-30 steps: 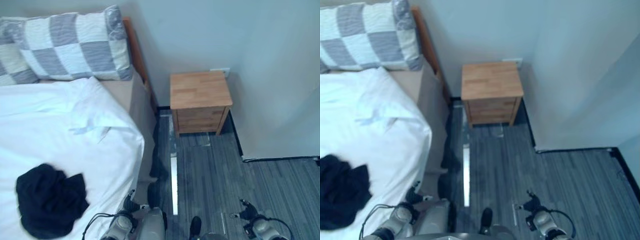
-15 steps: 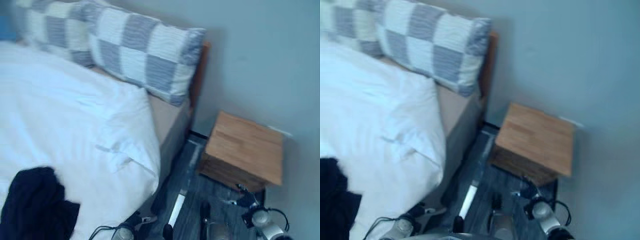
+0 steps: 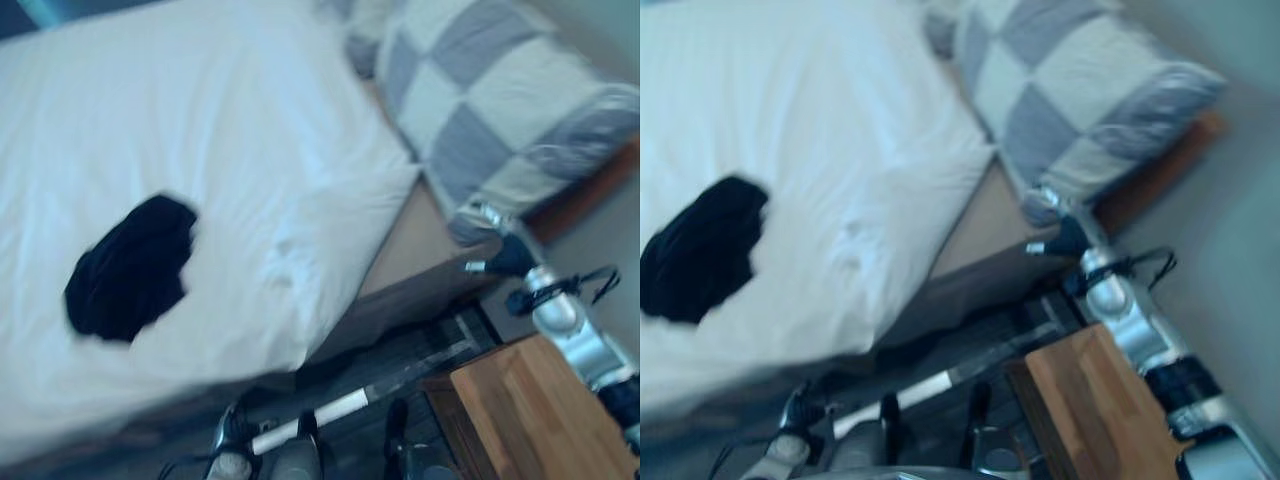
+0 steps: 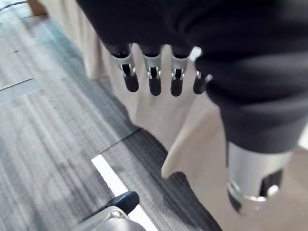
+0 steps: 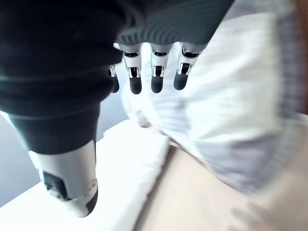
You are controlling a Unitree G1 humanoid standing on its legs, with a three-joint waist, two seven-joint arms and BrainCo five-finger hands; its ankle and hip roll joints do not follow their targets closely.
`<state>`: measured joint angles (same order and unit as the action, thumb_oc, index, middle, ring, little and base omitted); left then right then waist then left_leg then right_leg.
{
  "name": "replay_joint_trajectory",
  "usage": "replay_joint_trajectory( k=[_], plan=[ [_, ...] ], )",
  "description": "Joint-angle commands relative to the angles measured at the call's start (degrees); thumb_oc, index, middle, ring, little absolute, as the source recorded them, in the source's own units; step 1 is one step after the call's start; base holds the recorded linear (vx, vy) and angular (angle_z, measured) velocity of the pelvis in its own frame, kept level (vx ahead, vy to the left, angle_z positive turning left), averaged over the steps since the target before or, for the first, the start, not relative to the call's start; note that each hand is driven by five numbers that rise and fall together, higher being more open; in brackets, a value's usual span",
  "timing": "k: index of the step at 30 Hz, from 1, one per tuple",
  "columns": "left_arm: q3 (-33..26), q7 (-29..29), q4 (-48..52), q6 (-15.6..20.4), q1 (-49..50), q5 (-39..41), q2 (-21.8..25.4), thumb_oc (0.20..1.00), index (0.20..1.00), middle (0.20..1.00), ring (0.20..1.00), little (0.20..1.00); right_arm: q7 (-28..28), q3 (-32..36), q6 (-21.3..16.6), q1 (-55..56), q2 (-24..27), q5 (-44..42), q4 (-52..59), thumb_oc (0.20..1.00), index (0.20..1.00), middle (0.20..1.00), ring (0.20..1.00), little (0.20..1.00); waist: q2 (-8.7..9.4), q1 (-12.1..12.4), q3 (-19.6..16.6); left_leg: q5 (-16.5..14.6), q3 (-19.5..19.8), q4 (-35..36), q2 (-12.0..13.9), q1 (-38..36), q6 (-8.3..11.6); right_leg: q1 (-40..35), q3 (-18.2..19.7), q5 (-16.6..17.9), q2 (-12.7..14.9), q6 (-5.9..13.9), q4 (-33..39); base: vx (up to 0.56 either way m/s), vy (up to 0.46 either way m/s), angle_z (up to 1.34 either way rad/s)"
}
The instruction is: Tidy up the quilt and then pick up the clothes from the bed and put them into the laundry hamper.
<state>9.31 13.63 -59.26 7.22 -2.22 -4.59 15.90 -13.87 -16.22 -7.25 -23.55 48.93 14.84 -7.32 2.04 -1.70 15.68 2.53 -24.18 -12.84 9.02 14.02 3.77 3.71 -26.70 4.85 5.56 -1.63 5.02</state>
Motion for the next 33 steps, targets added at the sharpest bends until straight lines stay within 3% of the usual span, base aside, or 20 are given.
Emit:
replay_joint_trajectory(
  k=[1,2,6,7,10,15,16,17,20,26,27,30,31,32,33],
  plan=[
    [1.7,0.6,0.8,0.3,0.8,1.0,4.8,1.0,1.0,1.0,1.0,1.0,-3.7,0.3,-1.4,-5.3,2.2,3.9,0.6,1.0,1.0,1.0,1.0,1.0,-0.41,-0.7,-0.7,-3.1,-5.1,3.6,6.3,-6.1,2.92,-1.0,8.2,-6.1,4.9,9.31,-2.7,0.08,-0.058,1.46],
    [1.8,0.5,0.5,0.5,0.7,0.9,5.1,1.0,1.0,1.0,1.0,1.0,-4.4,-2.2,-1.0,-10.4,3.3,5.0,0.9,1.0,1.0,1.0,1.0,1.0,-0.52,-0.8,-0.4,-0.8,-7.0,6.3,6.5,-6.4,3.69,0.3,7.8,-6.0,4.7,9.15,-2.9,0.06,-0.018,0.83],
    [2.1,0.8,-0.5,0.9,-0.2,0.3,5.8,1.0,1.0,1.0,1.0,1.0,-4.9,-5.2,-0.8,-16.3,3.6,5.8,-1.8,1.0,1.0,1.0,1.0,1.0,-0.69,-0.7,0.2,1.1,-8.3,9.6,6.7,-6.0,4.14,2.3,7.1,-5.6,4.8,9.29,-3.6,0.0,-0.028,0.13],
    [2.6,1.3,-2.1,1.5,-0.9,0.1,6.8,1.0,1.0,1.0,1.0,1.0,-5.7,-11.1,-0.2,-25.4,1.5,5.6,-8.1,1.0,1.0,1.0,1.0,1.0,-0.2,0.3,1.1,3.2,-8.3,12.4,6.7,-4.7,4.42,6.7,8.0,-4.9,4.9,9.27,-5.3,0.0,0.036,0.13],
    [2.7,1.8,-2.4,2.1,-1.2,0.7,7.4,1.0,1.0,1.0,1.0,1.0,-5.7,-13.9,0.5,-29.7,0.0,6.0,-12.2,1.0,1.0,1.0,1.0,1.0,0.07,1.4,1.9,4.4,-9.0,13.1,7.2,-3.4,4.7,8.6,8.0,-4.7,5.0,9.25,-6.2,0.0,0.013,-0.06],
    [3.7,2.4,-1.1,3.2,-2.9,1.7,8.0,1.0,1.0,1.0,1.0,1.0,-4.6,-20.1,0.1,-35.5,-6.6,4.6,-22.3,1.0,1.0,1.0,1.0,1.0,-0.28,3.4,3.9,5.5,-7.9,12.4,8.0,1.1,4.97,12.8,6.9,-6.4,5.7,8.7,-10.6,0.0,-0.022,0.3],
    [4.0,2.5,-0.6,3.2,-3.7,1.6,7.9,1.0,1.0,1.0,1.0,1.0,-4.0,-20.5,0.1,-34.3,-8.6,3.9,-23.7,0.341,0.341,0.341,0.341,0.341,-0.55,4.2,4.4,5.2,-7.1,11.8,8.2,2.0,4.82,13.6,6.6,-7.0,6.0,8.41,-12.3,0.03,-0.04,0.21],
    [4.1,2.5,-0.6,3.1,-4.2,1.7,7.9,1.0,1.0,1.0,1.0,1.0,-3.7,-20.6,-0.1,-33.5,-9.5,3.6,-24.4,0.2,0.2,0.2,0.2,0.2,-0.56,4.2,4.3,4.9,-6.4,11.2,8.3,2.7,4.76,14.1,6.3,-7.5,6.2,8.34,-13.3,0.03,-0.035,0.16],
    [4.3,2.4,-0.2,3.1,-4.5,1.7,8.2,1.0,1.0,1.0,1.0,1.0,-3.2,-20.5,-0.1,-30.6,-10.9,3.4,-25.6,0.2,0.2,0.2,0.2,0.2,-0.7,4.4,3.9,4.5,-5.3,10.3,8.5,3.0,4.73,13.6,5.7,-8.2,6.1,8.03,-13.9,0.06,-0.038,0.11],
    [3.6,1.6,0.5,1.2,-5.0,0.8,7.1,1.0,1.0,1.0,1.0,1.0,-1.5,-13.4,0.4,-10.4,-13.3,2.6,-23.0,0.2,0.2,0.2,0.2,0.2,0.16,2.9,1.5,3.6,-3.9,11.1,7.9,-2.0,4.7,6.6,4.8,-9.0,4.7,7.71,-11.3,0.09,0.005,0.24],
    [2.9,1.0,-0.2,0.4,-4.7,-0.2,6.1,1.0,1.0,1.0,1.0,1.0,-1.0,-10.1,0.2,-2.2,-14.2,2.7,-22.8,0.2,0.2,0.2,0.2,0.2,0.65,1.9,-0.1,3.5,-3.5,11.8,7.6,-4.1,4.71,4.0,4.5,-8.9,4.0,7.83,-9.7,0.09,-0.003,-0.02],
    [2.4,0.6,-1.7,-0.3,-3.8,-1.2,5.6,1.0,1.0,1.0,1.0,1.0,-1.4,-6.3,0.6,5.4,-15.1,3.1,-25.3,0.2,0.2,0.2,0.2,0.2,0.95,1.1,-2.0,3.5,-3.1,13.2,6.7,-6.4,4.6,1.7,4.4,-8.3,3.6,8.19,-8.0,0.13,0.02,-0.08],
    [2.1,0.1,-3.6,-1.1,-3.4,-2.1,5.4,1.0,1.0,1.0,1.0,1.0,-2.4,-2.8,1.5,9.7,-16.7,2.4,-31.7,0.705,0.705,0.705,0.705,0.705,1.12,0.4,-3.8,3.7,-3.2,14.9,5.9,-8.9,4.47,-0.4,4.5,-7.7,3.2,8.65,-6.6,0.1,0.043,-0.06],
    [2.0,-0.3,-4.5,-1.7,-3.3,-2.4,5.2,1.0,1.0,1.0,1.0,1.0,-2.6,0.0,2.3,11.7,-17.6,0.5,-35.0,1.0,1.0,1.0,1.0,1.0,1.24,-0.4,-4.7,3.7,-3.4,15.6,5.7,-10.1,4.45,-1.2,4.7,-7.5,3.1,8.87,-6.1,0.11,0.052,-0.1],
    [1.9,-0.6,-5.3,-1.9,-3.1,-2.2,5.2,1.0,1.0,1.0,1.0,1.0,-2.9,2.0,2.6,13.4,-18.1,-1.5,-37.4,1.0,1.0,1.0,1.0,1.0,1.35,-0.8,-5.3,3.9,-3.8,16.2,5.5,-11.0,4.48,-1.8,4.8,-7.2,3.0,9.02,-5.6,0.04,0.024,-0.09]
  ],
)
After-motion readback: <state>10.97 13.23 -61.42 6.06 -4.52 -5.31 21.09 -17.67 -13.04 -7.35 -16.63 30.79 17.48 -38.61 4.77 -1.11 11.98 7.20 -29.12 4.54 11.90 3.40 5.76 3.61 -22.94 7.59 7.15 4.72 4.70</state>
